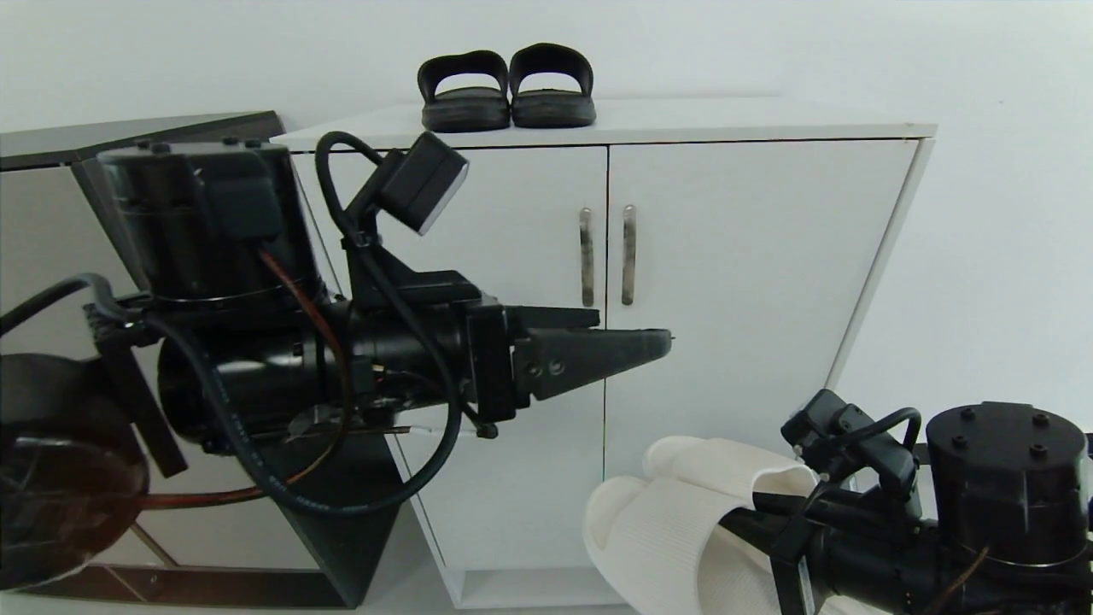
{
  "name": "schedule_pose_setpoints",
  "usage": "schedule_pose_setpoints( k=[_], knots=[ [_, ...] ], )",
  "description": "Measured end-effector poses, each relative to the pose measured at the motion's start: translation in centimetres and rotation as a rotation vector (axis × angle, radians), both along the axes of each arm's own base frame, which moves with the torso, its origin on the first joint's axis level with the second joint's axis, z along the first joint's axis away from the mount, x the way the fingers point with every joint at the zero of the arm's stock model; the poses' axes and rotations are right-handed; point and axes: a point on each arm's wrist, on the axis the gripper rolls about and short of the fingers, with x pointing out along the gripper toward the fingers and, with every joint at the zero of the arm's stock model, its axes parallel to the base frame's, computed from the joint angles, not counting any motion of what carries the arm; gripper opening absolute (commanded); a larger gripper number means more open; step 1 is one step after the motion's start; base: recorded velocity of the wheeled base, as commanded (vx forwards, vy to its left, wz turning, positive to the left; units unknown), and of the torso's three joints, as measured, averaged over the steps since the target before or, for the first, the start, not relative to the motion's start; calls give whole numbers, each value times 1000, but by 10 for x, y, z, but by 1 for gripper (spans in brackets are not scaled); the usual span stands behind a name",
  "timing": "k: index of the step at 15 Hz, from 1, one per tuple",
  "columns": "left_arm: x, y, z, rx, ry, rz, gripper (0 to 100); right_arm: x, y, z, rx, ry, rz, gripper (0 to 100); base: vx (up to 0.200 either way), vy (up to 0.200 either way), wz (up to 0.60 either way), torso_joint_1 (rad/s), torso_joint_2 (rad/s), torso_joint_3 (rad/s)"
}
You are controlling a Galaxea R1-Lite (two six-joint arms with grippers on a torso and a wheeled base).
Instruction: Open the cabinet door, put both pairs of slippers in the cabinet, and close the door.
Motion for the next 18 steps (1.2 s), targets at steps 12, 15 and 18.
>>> schedule_pose_setpoints(
  k=[12, 15, 18],
  knots=[
    [64, -57, 8, -11, -71, 166, 100, -1, 1, 0, 13, 5, 36, 0, 0, 0, 0, 0, 0, 0],
    [71, -53, 9, -12, -81, 196, 100, 0, 3, -1, 10, 6, 36, 0, 0, 0, 0, 0, 0, 0],
    [79, -45, 9, 3, -67, 230, 100, 1, 4, -2, 5, 10, 37, 0, 0, 0, 0, 0, 0, 0]
  ],
)
